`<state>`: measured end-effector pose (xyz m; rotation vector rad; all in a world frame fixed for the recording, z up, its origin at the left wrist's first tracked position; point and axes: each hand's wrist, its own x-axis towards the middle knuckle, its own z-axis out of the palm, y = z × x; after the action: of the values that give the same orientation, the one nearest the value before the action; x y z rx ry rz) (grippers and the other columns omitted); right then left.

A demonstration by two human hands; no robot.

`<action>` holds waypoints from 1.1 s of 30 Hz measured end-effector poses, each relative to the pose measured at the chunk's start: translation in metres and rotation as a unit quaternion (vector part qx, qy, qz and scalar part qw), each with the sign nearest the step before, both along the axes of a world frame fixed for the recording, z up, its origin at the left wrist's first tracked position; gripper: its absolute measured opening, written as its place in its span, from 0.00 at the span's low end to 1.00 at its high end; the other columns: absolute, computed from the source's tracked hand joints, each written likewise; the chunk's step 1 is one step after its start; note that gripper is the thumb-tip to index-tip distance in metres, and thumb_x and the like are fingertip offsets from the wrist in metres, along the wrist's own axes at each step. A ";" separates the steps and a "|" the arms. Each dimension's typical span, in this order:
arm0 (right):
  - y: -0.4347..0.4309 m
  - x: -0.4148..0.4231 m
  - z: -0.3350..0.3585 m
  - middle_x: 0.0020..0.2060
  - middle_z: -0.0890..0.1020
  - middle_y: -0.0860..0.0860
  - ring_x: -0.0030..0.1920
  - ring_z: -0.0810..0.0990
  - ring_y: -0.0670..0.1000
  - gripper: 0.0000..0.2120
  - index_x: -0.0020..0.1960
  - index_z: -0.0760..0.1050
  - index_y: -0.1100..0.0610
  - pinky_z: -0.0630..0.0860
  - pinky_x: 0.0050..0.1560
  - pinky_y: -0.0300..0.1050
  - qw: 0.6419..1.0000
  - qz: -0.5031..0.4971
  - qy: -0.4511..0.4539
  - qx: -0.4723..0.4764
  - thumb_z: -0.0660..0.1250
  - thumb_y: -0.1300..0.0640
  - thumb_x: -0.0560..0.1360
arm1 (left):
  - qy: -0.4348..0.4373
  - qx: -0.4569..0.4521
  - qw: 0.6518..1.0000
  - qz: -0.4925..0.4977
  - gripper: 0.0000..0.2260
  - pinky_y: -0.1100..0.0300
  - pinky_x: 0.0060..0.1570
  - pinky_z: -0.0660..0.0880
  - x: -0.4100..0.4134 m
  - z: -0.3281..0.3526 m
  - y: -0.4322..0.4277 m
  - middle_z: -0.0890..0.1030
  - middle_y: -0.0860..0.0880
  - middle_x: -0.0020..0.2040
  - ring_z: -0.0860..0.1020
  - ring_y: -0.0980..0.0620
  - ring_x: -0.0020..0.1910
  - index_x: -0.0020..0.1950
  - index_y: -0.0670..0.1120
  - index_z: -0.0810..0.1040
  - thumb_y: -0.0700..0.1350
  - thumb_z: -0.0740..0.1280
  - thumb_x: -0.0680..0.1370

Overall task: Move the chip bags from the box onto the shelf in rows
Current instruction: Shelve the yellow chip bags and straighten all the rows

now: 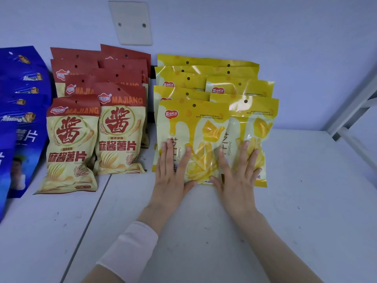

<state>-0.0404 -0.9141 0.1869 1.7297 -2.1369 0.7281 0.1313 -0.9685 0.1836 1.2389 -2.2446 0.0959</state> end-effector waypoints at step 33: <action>0.016 0.008 0.011 0.74 0.48 0.64 0.72 0.44 0.67 0.32 0.75 0.53 0.53 0.59 0.57 0.77 0.999 0.029 -0.032 0.019 0.52 0.41 0.75 | 0.019 0.024 0.997 0.066 0.32 0.47 0.72 0.44 0.012 0.019 0.027 0.47 0.37 0.75 0.44 0.41 0.75 0.77 0.48 0.42 0.60 0.52 0.78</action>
<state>-0.0323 -0.8983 0.1983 1.8182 -2.1646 0.7732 0.1433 -0.9418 0.2024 1.4023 -2.1415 0.0690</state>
